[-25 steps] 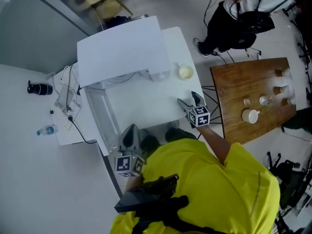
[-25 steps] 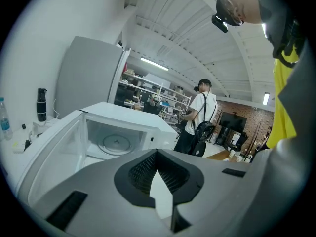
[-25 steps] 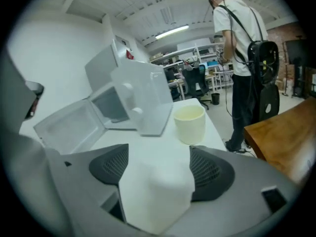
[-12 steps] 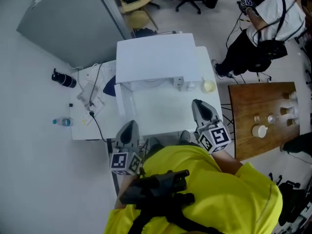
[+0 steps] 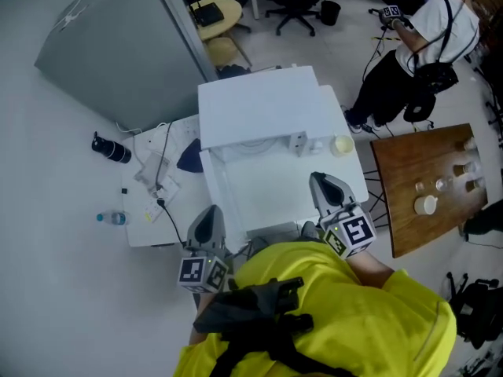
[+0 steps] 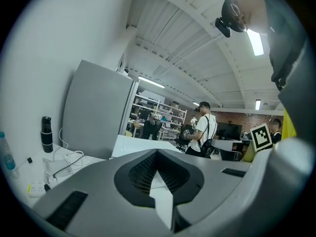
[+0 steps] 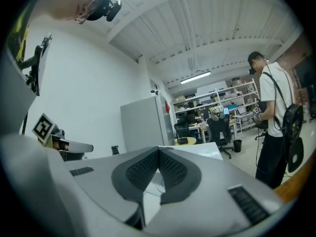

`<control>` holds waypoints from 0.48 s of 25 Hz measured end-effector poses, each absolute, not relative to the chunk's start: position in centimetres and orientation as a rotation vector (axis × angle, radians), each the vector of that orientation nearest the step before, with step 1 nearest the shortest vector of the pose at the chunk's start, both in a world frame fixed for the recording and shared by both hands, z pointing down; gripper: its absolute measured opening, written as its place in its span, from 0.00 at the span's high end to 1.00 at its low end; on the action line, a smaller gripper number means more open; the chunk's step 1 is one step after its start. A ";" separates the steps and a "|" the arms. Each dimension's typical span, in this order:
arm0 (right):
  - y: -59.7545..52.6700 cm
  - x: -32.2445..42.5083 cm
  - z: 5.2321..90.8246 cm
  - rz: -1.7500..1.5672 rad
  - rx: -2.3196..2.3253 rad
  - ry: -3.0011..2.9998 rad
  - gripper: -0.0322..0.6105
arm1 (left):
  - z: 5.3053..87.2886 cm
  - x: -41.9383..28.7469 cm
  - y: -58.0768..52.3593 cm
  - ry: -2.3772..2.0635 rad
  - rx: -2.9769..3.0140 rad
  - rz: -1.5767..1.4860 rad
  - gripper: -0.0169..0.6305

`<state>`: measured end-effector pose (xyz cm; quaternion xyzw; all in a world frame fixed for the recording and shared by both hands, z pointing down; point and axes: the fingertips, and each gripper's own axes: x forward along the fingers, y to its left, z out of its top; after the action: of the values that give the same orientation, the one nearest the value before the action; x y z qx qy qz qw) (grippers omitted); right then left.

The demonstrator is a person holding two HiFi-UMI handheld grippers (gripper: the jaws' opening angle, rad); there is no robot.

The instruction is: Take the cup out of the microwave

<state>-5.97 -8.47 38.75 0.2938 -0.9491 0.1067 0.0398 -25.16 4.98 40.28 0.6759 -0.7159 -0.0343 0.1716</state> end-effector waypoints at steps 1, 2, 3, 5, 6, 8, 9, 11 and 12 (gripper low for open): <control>-8.2 -6.2 38.6 0.319 0.906 -2.913 0.95 | 40.3 -25.4 5.1 -2.028 1.925 -0.098 0.97; -7.9 -6.5 38.4 0.310 0.913 -2.918 0.95 | 40.4 -25.6 5.1 -2.024 1.931 -0.097 0.97; -7.7 -6.7 38.3 0.307 0.919 -2.921 0.95 | 40.4 -25.7 5.2 -2.021 1.937 -0.095 0.97; -7.2 -7.2 38.3 0.325 0.930 -2.924 0.95 | 40.6 -26.1 5.3 -2.017 1.949 -0.088 0.97; -7.1 -7.4 38.3 0.335 0.937 -2.924 0.95 | 40.7 -26.3 5.3 -2.015 1.955 -0.084 0.97; -6.7 -7.8 38.1 0.327 0.952 -2.926 0.95 | 40.8 -26.7 5.4 -2.011 1.968 -0.073 0.97; -6.4 -8.0 37.9 0.314 0.961 -2.927 0.95 | 40.9 -26.9 5.5 -2.008 1.976 -0.066 0.97; -6.1 -8.3 37.7 0.297 0.976 -2.929 0.95 | 41.1 -27.3 5.6 -2.002 1.988 -0.051 0.97; -5.9 -8.4 37.7 0.293 0.984 -2.930 0.95 | 41.2 -27.5 5.6 -1.997 1.990 -0.047 0.97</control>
<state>-8.37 -5.93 37.67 0.3170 -0.9435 0.0943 0.0186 -27.48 5.60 41.18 0.6966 -0.6992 -0.0164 0.1601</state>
